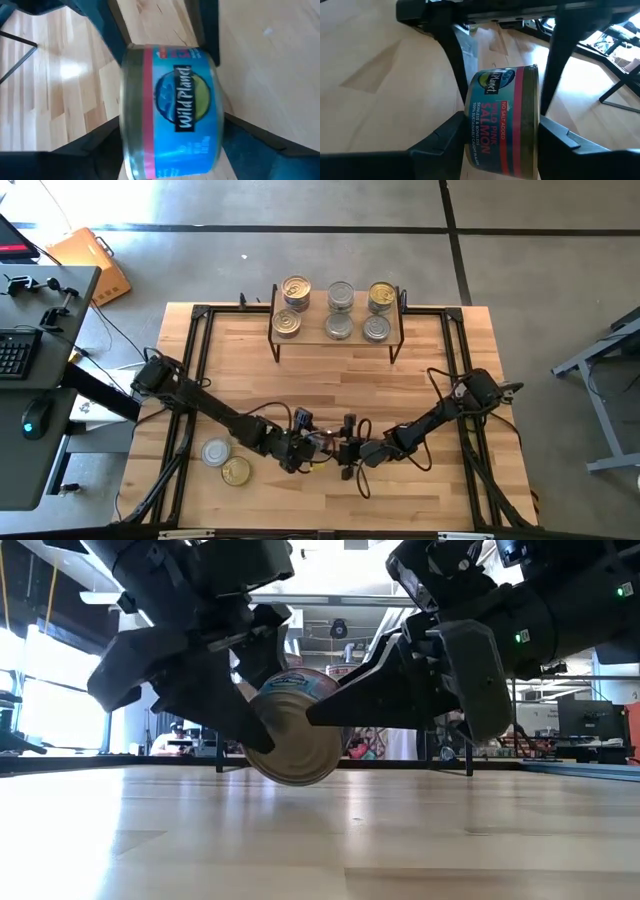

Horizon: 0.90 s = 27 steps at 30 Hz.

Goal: Stack canned seafood by type on shelf
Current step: Stack the blue pink tuna can on top of the other blue pink tuna can on the shelf

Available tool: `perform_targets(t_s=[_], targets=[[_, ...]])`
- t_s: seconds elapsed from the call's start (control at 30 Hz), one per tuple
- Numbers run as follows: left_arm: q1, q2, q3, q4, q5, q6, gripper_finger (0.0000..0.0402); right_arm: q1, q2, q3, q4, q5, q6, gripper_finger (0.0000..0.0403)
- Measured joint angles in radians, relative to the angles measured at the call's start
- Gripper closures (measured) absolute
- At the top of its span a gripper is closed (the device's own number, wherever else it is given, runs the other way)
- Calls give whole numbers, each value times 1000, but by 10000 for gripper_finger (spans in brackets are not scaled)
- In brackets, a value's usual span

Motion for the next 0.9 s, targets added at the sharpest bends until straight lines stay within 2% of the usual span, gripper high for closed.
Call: perform_targets(t_s=[0.1, 0.27, 0.37, 0.43, 0.57, 0.67, 0.8, 0.9], targets=[[-1, 2, 0, -6, 3, 1, 150, 0, 0, 0, -3, -9, 1, 230], [-18, -6, 10, -28, 4, -64, 230, -2, -1, 0, 0, -61, 37, 204], [-50, -9, 47, -117, -20, -155, 234, 0, -8, 2, 4, -71, 97, 190], [-78, -13, 66, -184, -73, -215, 234, 2, -24, 3, -2, -61, 118, 188], [-137, -26, 74, -253, -190, -326, 234, 12, -66, 8, -38, -51, 95, 187], [-161, -44, 74, -287, -234, -372, 233, 13, -82, 9, -53, -49, 97, 186], [-162, -83, 70, -266, -230, -365, 233, 13, -85, 9, -18, -71, 90, 186], [-158, -92, 66, -221, -200, -279, 233, 13, -85, 1, 32, -105, 63, 187]])
